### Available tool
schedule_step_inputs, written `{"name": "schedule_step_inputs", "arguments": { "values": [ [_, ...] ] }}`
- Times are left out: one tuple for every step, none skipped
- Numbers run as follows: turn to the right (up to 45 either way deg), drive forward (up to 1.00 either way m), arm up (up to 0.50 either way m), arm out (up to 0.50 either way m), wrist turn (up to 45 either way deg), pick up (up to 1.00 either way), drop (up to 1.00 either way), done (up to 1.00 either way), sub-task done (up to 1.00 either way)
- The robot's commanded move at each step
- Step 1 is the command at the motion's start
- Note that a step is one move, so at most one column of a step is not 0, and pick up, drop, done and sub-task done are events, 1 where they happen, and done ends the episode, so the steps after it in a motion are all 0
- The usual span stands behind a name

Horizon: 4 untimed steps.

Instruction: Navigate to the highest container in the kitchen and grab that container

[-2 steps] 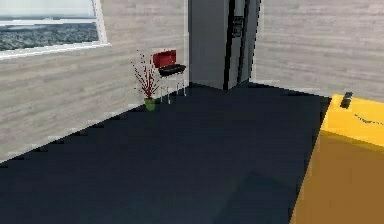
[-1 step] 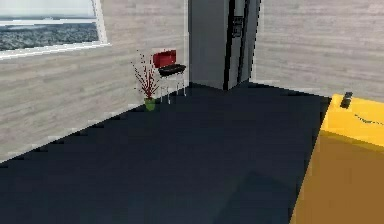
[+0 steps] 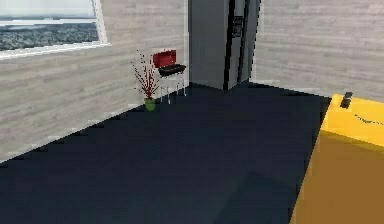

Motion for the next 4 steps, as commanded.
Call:
{"name": "schedule_step_inputs", "arguments": {
  "values": [
    [0.0, 0.0, 0.0, 0.46, 0.0, 0.0, 0.0, 0.0, 0.0],
    [0.0, 0.0, 0.0, 0.0, 45.0, 0.0, 0.0, 0.0, 0.0],
    [0.0, 0.0, 0.0, 0.0, 45.0, 0.0, 0.0, 0.0, 0.0],
    [0.0, 0.0, 0.0, 0.0, 45.0, 0.0, 0.0, 0.0, 0.0]
  ]
}}
